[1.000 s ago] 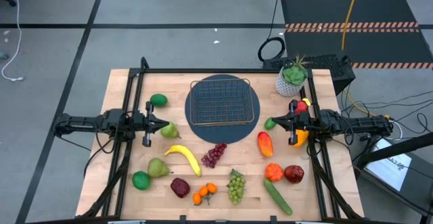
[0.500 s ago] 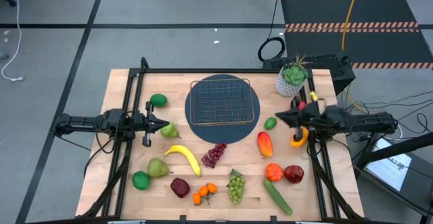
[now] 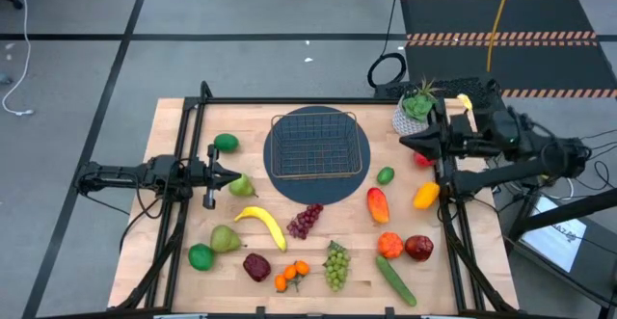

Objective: Build produce basket
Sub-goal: Put the right dark red apple into the wire basket

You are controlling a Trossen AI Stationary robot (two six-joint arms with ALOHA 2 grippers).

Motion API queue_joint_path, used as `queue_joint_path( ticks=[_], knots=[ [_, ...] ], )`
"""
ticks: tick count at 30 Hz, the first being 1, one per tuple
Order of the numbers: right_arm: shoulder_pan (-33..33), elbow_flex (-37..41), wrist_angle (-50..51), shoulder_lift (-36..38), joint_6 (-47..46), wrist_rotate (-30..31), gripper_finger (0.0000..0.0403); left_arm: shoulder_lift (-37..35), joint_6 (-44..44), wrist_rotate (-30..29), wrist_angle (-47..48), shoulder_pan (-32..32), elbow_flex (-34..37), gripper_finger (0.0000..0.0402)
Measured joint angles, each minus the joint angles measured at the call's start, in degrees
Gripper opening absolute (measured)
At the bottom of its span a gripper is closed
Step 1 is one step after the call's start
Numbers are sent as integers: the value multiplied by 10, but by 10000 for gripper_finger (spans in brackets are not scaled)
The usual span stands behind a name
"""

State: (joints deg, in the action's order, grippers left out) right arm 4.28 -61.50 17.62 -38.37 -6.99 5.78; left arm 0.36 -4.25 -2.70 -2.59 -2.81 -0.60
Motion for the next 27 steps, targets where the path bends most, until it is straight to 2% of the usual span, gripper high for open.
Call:
queue_joint_path(
  ticks=[5, 11, 14, 17, 22, 27],
  knots=[
    [0, -116, 86, -66, -32, -1, 0, 0, 0, 0, -2, 0, 0, 21],
    [0, -203, 172, -112, -43, -31, 0, 0, 0, 0, -2, 0, 0, 21],
    [0, -210, 258, -115, -61, -33, 0, 0, 0, 0, -2, 0, 0, 21],
    [0, -210, 310, -116, -115, -31, 0, 0, 0, 0, -2, 0, 0, 21],
    [0, -210, 393, -116, -149, -31, 0, 0, 0, 0, -2, 0, 0, 21],
    [0, -202, 409, -116, -134, -30, 0, 0, 0, 0, -2, 0, 0, 21]
  ],
)
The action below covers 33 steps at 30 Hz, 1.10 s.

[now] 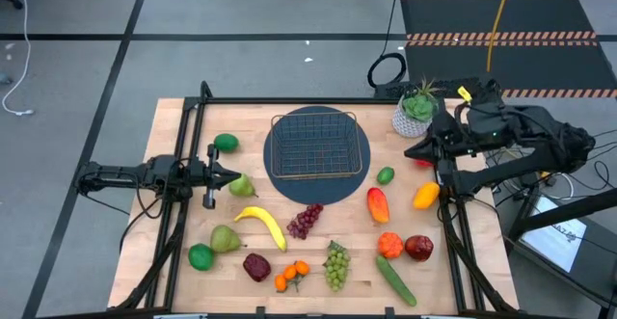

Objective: Build produce basket
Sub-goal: Put the right dark red apple into the wire basket

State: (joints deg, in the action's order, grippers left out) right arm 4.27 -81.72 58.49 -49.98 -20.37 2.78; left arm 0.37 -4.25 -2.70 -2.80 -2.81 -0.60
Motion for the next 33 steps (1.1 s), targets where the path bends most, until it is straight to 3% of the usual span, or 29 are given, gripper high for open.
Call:
queue_joint_path(
  ticks=[18, 27, 33],
  knots=[
    [0, 91, -68, -5, -22, -1, 0, 0, 0, 0, 0, 0, 0, 21],
    [0, 93, -75, -32, -167, 1, 0, 0, 0, 0, 0, 0, 0, 21],
    [0, 93, -77, -58, -183, -1, 0, 0, 0, 0, -4, 0, 0, 21]
  ],
)
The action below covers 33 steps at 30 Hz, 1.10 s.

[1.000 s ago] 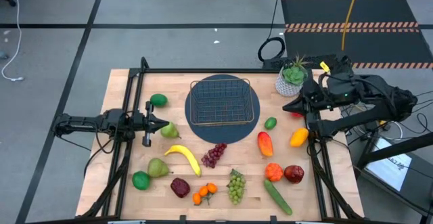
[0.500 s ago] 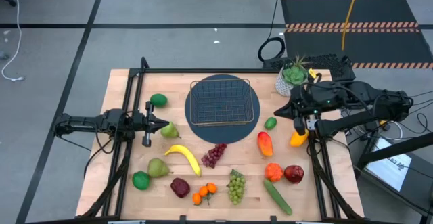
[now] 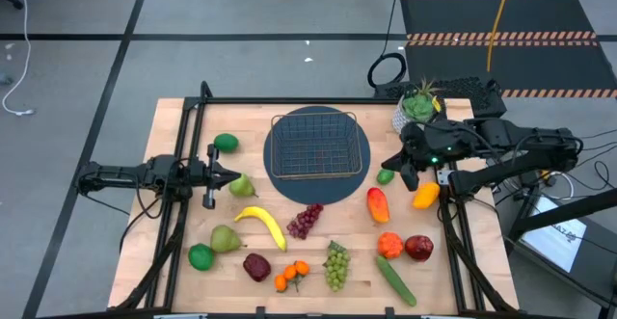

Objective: Build produce basket
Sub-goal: Put the right dark red apple into the wire basket

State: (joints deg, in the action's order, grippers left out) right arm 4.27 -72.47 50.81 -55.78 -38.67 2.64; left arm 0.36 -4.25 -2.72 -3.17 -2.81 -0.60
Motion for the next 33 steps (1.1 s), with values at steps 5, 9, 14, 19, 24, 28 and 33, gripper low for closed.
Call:
queue_joint_path(
  ticks=[5, 9, 14, 19, 24, 28, 33],
  knots=[
    [0, 0, -35, -17, -15, -29, 0, 0, 0, 0, 0, 0, 0, 21],
    [4, 0, -74, -26, -24, -29, 0, 0, 0, 0, 0, 0, 0, 21],
    [8, 0, -91, -28, -25, -28, 0, 0, 0, 0, -1, 0, 0, 21],
    [7, 0, -91, -28, -25, -28, 0, 0, 5, 0, -14, 0, 0, 21],
    [7, 0, -88, -28, -2, -28, 0, 0, 3, 0, -14, 0, 0, 21],
    [7, 0, -86, -27, 13, -28, 0, 0, 3, 0, -14, 0, 0, 21],
    [7, 0, -85, -27, 38, -27, 0, 0, 3, 0, -16, 0, 0, 21]
  ],
)
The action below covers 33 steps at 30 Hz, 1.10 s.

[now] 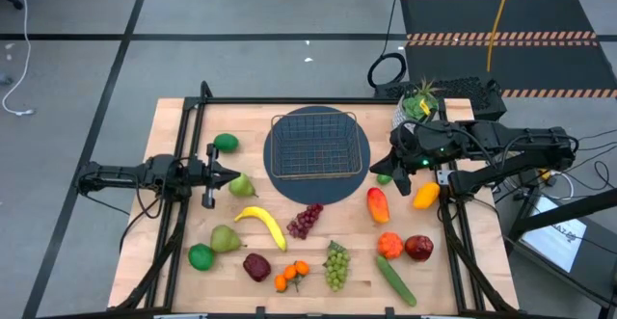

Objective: Build produce basket
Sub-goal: Put the right dark red apple into the wire basket

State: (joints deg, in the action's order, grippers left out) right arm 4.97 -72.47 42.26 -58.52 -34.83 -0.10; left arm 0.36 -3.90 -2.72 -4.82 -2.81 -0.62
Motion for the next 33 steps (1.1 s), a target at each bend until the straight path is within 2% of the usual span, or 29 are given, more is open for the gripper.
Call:
queue_joint_path(
  ticks=[8, 11, 14, 17, 22, 26, 33],
  knots=[
    [0, 0, 0, 0, 43, 0, 0, 0, 41, 1, -21, 0, 0, 21],
    [0, 0, 0, 0, 42, 0, 0, 3, 68, -23, -66, 0, 0, 21],
    [0, 0, 10, 0, 56, 2, 0, 9, 76, -38, -62, 0, -29, 18],
    [-2, 2, 9, 0, 88, 2, 0, 39, 82, -58, -15, 0, -104, 4],
    [-6, 2, 9, 3, 122, 2, 0, 129, 83, -87, 121, 0, -277, 6],
    [-5, 2, 9, 3, 137, 2, 0, 220, 88, -89, 229, 0, -425, 4],
    [-5, 2, 9, 3, 133, 0, 0, 385, 87, -89, 336, 0, -662, 3]
  ],
)
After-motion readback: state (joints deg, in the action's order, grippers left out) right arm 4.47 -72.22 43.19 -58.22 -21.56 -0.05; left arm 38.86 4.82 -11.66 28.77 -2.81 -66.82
